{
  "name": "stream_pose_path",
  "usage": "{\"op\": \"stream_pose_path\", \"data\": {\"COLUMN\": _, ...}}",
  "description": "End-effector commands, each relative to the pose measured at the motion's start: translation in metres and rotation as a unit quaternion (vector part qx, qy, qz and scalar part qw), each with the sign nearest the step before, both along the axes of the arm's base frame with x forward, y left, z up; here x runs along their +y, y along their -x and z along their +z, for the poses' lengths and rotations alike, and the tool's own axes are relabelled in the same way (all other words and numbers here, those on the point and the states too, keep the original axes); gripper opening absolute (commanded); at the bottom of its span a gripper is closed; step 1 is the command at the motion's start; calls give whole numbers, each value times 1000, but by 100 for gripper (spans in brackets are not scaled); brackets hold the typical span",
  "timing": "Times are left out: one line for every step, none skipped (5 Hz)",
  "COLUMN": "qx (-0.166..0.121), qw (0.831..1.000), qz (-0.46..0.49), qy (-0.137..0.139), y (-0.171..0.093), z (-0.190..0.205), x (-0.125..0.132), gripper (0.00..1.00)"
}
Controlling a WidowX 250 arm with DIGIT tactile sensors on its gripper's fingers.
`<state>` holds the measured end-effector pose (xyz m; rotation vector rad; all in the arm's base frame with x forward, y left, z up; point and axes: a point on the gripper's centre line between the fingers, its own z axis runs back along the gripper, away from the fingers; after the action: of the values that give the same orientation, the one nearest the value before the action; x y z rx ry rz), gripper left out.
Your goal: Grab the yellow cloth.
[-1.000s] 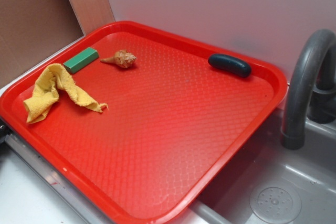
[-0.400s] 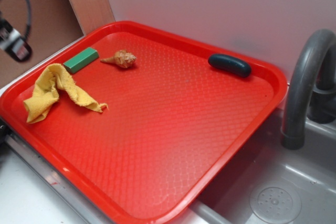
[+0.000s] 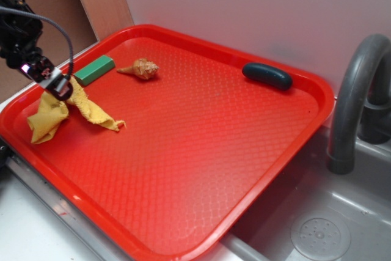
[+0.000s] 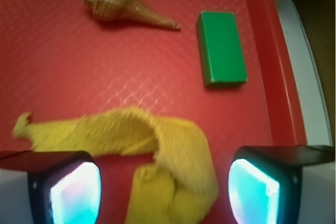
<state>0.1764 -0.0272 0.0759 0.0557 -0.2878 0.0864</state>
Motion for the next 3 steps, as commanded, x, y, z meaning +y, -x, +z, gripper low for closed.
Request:
{"op": "stream_pose_path", "data": {"qx": -2, "qw": 998, "qz": -54, "qy": -19, "y": -15, "z": -16, "x": 3, "gripper": 100}}
{"op": "stream_pose_path", "data": {"qx": 16, "qw": 997, "qz": -77, "qy": -21, "y": -12, "z": -25, "x": -7, "gripper": 100}}
{"op": "stream_pose_path", "data": {"qx": 18, "qw": 996, "qz": -85, "qy": -30, "y": -11, "z": -33, "x": -10, "gripper": 0}}
